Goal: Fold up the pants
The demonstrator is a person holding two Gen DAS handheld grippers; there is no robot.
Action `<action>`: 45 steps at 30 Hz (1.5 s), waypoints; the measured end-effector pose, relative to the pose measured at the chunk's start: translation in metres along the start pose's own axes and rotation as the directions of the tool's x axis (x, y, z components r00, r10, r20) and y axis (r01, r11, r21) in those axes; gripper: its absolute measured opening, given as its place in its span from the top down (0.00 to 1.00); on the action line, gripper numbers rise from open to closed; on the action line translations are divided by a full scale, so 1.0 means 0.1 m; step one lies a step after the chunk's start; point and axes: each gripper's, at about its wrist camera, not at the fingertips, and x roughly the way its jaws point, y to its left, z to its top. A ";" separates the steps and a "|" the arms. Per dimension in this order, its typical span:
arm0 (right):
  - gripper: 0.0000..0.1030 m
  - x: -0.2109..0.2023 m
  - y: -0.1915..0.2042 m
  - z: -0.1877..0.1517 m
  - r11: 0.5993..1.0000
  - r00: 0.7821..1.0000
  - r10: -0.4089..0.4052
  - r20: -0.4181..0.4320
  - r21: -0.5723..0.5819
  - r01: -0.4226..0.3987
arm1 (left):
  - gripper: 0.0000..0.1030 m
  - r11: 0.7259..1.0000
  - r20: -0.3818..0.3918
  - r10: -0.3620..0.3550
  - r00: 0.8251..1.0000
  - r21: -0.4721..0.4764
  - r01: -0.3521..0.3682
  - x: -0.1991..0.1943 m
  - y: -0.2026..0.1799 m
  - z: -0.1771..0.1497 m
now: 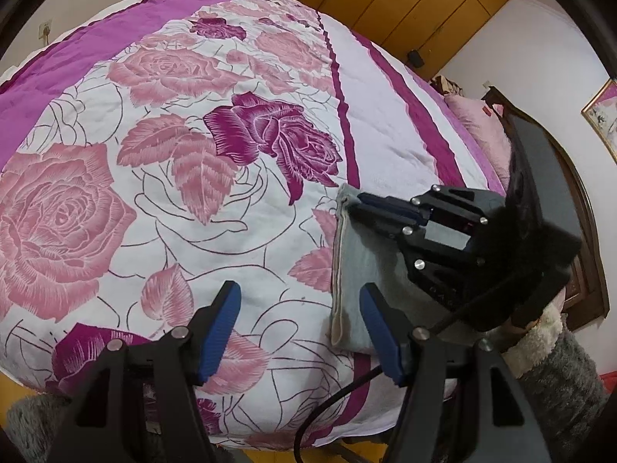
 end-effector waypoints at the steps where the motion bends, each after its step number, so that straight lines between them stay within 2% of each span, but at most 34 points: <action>1: 0.98 -0.03 0.02 0.01 1.000 1.000 -0.021 0.010 -0.017 0.021 | 0.34 1.000 0.000 0.001 1.000 0.003 -0.001 0.00 -0.01 0.00; 4: 0.98 -0.14 0.12 0.06 0.991 0.992 -0.109 0.063 -0.071 0.114 | 0.34 1.000 0.002 0.000 1.000 0.004 0.000 0.00 0.00 0.00; 6: 0.98 -0.17 0.20 0.06 0.964 0.968 -0.222 0.119 -0.120 0.236 | 0.34 1.000 0.004 -0.003 1.000 0.000 0.003 0.00 0.00 0.00; 7: 0.97 -0.16 0.21 0.06 0.956 0.960 -0.246 0.132 -0.129 0.262 | 0.34 1.000 0.004 -0.004 1.000 0.000 0.004 0.00 0.01 0.00; 8: 0.97 -0.09 0.21 0.05 0.962 0.968 -0.224 0.111 -0.134 0.238 | 0.34 1.000 0.003 -0.002 1.000 0.002 0.002 0.00 0.01 0.00; 10: 0.88 0.05 0.20 0.03 0.985 0.992 -0.126 0.034 -0.116 0.129 | 0.34 1.000 0.004 -0.001 1.000 0.004 0.001 -0.01 0.01 0.00; 12: 0.83 0.05 0.21 0.03 0.982 0.989 -0.142 0.042 -0.117 0.146 | 0.34 1.000 0.004 -0.001 1.000 0.004 0.001 -0.01 0.01 0.00; 13: 0.75 0.02 0.22 0.03 0.979 0.986 -0.158 0.048 -0.122 0.163 | 0.34 1.000 0.004 -0.002 1.000 0.002 0.002 -0.01 0.01 0.00; 14: 0.72 -0.03 0.22 0.04 0.976 0.983 -0.179 0.050 -0.115 0.183 | 0.34 1.000 0.005 -0.004 1.000 -0.002 0.004 -0.01 0.02 0.00; 16: 0.70 -0.21 0.23 0.03 0.986 0.986 -0.152 0.068 -0.057 0.156 | 0.34 1.000 0.011 -0.011 1.000 -0.012 0.011 -0.03 0.03 0.00; 18: 0.70 -0.40 0.30 -0.03 0.999 0.996 -0.041 0.074 -0.004 0.041 | 0.34 0.999 0.016 -0.022 1.000 -0.026 0.022 -0.05 0.06 0.00; 23: 0.70 -0.53 0.75 -0.19 0.997 0.999 -0.009 0.049 -0.081 0.013 | 0.35 0.999 0.022 -0.030 0.999 -0.038 0.030 -0.07 0.07 0.00; 24: 0.74 -0.52 0.84 -0.20 0.994 0.999 -0.012 0.050 -0.105 0.017 | 0.34 0.999 0.023 -0.027 0.999 -0.037 0.028 -0.07 0.07 0.00; 25: 0.83 -0.50 0.90 -0.21 0.993 0.999 -0.010 0.045 -0.121 0.016 | 0.34 0.999 0.024 -0.023 0.999 -0.036 0.024 -0.08 0.07 -0.01; 30: 0.87 -0.41 1.02 -0.20 0.986 0.998 -0.042 0.043 -0.157 0.048 | 0.34 0.998 0.030 -0.023 0.999 -0.058 0.024 -0.12 0.12 -0.03; 32: 0.99 -0.43 0.97 -0.18 0.994 0.999 0.000 0.054 -0.113 0.006 | 0.35 0.997 0.033 -0.030 0.999 -0.073 0.032 -0.14 0.16 -0.03; 38: 1.00 -0.50 0.94 -0.16 0.998 0.996 0.040 0.074 -0.053 -0.036 | 0.35 0.997 0.032 -0.027 0.999 -0.075 0.029 -0.13 0.16 -0.03; 45: 0.99 -0.47 1.08 -0.20 0.993 0.997 0.064 0.054 -0.106 -0.058 | 0.35 0.997 0.030 -0.022 0.999 -0.068 0.024 -0.11 0.14 -0.02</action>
